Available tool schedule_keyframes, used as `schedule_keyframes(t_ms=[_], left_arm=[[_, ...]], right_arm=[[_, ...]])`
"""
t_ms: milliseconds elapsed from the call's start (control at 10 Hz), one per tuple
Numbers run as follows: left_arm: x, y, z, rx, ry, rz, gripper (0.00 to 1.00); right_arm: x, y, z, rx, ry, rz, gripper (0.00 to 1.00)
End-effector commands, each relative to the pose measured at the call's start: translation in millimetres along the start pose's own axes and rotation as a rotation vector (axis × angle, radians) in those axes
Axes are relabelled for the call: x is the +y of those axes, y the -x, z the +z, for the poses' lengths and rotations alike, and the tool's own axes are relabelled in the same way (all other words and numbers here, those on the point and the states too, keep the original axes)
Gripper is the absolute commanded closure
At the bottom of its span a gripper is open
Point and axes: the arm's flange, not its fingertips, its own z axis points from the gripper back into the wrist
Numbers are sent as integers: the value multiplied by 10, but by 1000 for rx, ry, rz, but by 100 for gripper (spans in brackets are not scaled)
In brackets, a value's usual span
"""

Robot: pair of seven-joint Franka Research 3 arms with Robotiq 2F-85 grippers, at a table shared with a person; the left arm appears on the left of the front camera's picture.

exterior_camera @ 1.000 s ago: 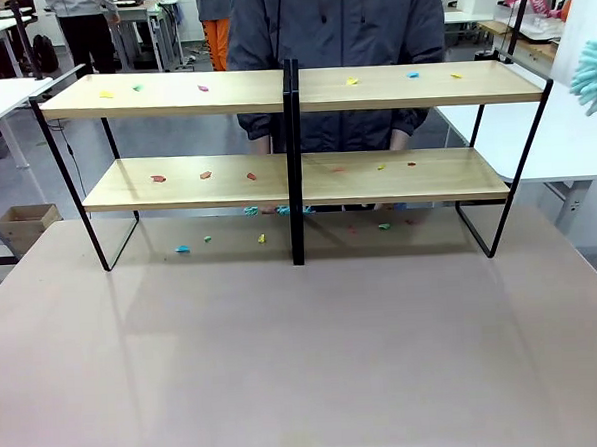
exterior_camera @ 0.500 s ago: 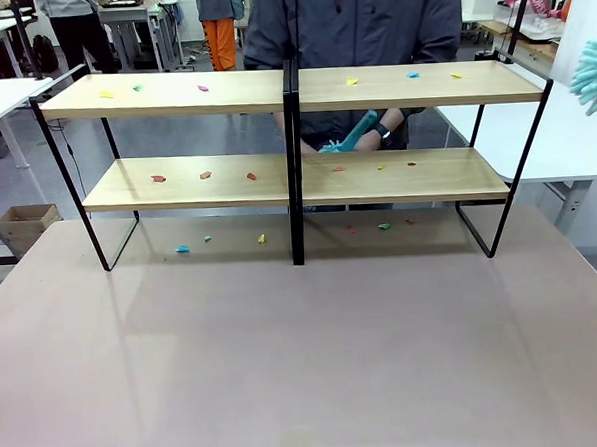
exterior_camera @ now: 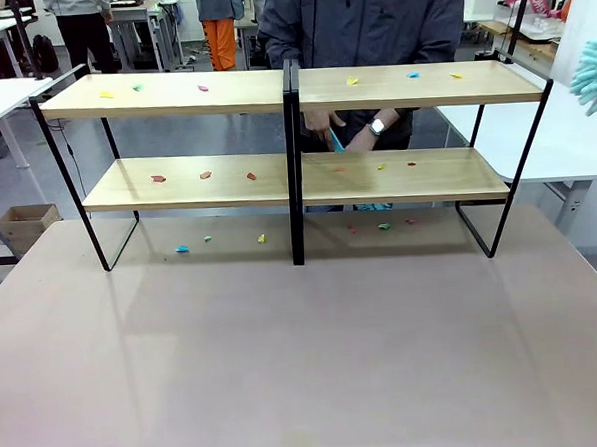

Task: Clean the shelves.
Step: Clean a randomly selected level of the Shelf with the Duster.

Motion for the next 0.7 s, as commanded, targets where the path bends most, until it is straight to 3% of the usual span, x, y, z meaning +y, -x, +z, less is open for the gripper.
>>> schedule_keyframes(t_ms=[0, 100, 400, 600], left_arm=[[-18, 58, -24, 8, -12, 6, 0], [-18, 58, -24, 8, -12, 6, 0], [-18, 58, -24, 8, -12, 6, 0], [-18, 58, -24, 8, -12, 6, 0]], right_arm=[[35, 7, 13, -1, 11, -2, 100], [0, 0, 0, 0, 0, 0, 87], [803, -867, -191, -47, 163, 113, 87], [1436, -1217, -470, 118, 303, 212, 87]])
